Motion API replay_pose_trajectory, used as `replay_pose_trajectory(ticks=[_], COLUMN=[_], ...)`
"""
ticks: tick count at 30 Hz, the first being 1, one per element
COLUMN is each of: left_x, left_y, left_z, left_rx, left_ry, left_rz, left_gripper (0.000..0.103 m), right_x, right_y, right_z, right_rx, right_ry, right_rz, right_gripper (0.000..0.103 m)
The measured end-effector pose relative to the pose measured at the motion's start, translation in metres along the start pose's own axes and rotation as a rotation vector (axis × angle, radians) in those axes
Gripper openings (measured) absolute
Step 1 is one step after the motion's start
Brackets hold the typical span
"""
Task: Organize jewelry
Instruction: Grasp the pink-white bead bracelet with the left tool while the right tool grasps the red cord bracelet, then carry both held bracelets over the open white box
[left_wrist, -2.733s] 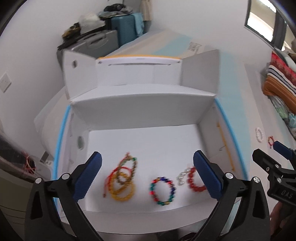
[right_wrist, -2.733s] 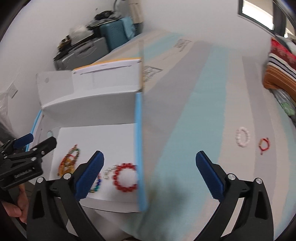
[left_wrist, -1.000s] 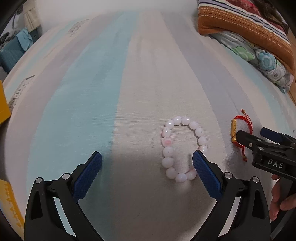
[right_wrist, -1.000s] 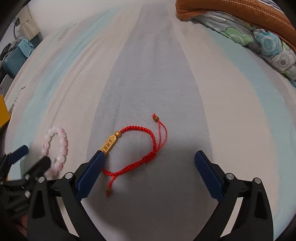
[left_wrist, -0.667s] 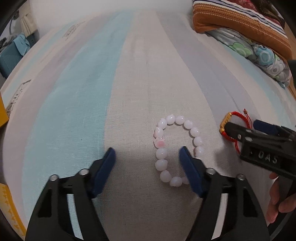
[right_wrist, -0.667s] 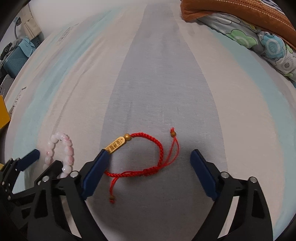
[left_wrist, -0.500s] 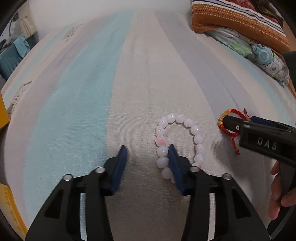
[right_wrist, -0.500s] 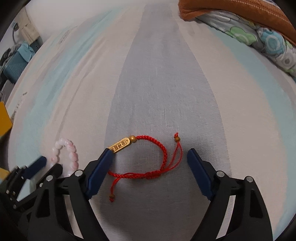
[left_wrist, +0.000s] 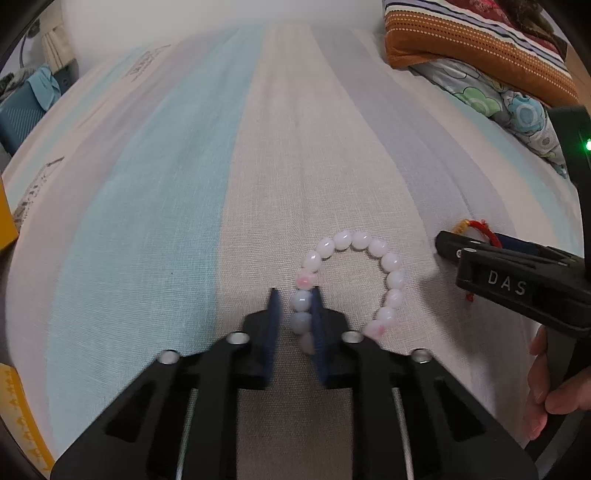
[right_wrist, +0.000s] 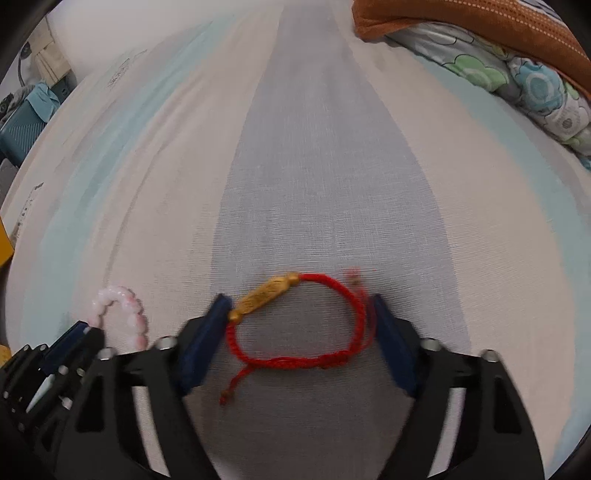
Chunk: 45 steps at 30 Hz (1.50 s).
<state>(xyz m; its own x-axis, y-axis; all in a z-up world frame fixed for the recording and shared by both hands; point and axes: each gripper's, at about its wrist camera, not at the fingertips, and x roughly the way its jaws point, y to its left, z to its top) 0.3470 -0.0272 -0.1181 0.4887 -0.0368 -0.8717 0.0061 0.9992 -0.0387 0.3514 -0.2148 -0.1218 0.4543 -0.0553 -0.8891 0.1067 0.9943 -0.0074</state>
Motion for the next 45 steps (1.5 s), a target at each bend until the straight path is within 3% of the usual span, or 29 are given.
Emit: replay_pose_trajectory(ticks=[5, 7, 12, 23, 30, 45], left_x=[-0.011, -0.021, -0.048, -0.121, -0.17, -0.244], left_y=[0.005, 0.004, 0.003, 0.008, 0.017, 0.042], left_z=[-0.001, -0.003, -0.007, -0.029, -0.063, -0.125], left_rx=[-0.026, -0.025, -0.019, -0.027, -0.039, -0.077], left_ry=[0.017, 0.01, -0.011, -0.05, -0.065, -0.081], left_rz=[-0.026, -0.031, -0.039, -0.056, -0.06, -0.061], left_gripper=[0.01, 0.01, 0.01, 0.01, 0.01, 0.01], right_x=[-0.006, -0.009, -0.031, -0.113, -0.161, -0.251], right_y=[-0.006, -0.013, -0.016, -0.016, -0.012, 0.037], right_z=[0.003, 0.007, -0.003, -0.045, -0.087, -0.161], right_rx=[-0.003, 0.0, -0.003, 0.009, 0.005, -0.079], right_ry=[0.026, 0.04, 0.029, -0.036, -0.057, -0.128], right_rz=[0.034, 0.072, 0.121, 0.127, 0.126, 0.104], right_gripper=[0.011, 0.009, 0.009, 0.009, 0.009, 0.009])
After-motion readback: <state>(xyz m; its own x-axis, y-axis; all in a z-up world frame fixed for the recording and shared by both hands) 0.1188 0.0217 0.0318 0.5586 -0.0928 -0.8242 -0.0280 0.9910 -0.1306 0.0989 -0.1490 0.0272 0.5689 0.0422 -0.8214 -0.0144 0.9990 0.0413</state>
